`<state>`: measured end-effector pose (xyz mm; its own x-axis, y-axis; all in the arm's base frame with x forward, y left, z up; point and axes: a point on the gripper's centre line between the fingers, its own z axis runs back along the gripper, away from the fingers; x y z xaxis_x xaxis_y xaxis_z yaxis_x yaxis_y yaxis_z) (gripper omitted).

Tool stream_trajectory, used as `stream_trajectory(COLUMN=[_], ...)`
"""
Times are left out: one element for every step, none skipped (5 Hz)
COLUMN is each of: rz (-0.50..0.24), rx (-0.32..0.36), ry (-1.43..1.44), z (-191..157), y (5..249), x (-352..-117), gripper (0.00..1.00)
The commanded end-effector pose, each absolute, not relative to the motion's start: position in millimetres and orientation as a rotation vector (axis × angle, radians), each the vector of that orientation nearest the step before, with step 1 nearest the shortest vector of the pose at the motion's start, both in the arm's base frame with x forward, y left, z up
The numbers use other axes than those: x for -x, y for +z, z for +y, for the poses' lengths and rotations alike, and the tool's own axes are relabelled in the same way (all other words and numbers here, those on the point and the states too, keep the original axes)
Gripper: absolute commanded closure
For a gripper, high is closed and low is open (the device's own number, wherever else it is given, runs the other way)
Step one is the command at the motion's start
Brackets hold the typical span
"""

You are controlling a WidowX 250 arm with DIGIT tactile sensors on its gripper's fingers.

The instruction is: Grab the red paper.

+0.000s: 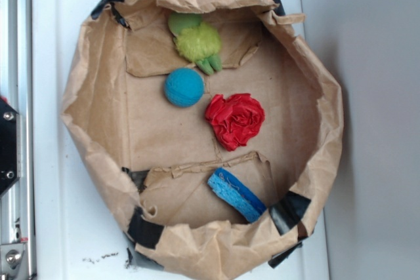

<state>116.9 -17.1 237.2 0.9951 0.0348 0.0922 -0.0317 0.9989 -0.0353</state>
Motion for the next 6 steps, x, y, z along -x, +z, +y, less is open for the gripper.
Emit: stream_trajectory(rz=[-0.093, -0.065, -0.065, -0.065, -0.065, -0.157], rx=[0.034, -0.007, -0.007, -0.007, -0.007, -0.007], ry=[0.033, 0.069, 0.069, 0.069, 0.069, 0.066], z=[-17.1, -25.1, -25.1, -25.1, -25.1, -32.4], y=[237.2, 224.7, 224.7, 224.7, 224.7, 204.9], x=[-116.9, -166.9, -166.9, -166.9, -166.9, -214.9], gripper=[0.00, 0.00, 0.00, 0.00, 0.00, 0.00])
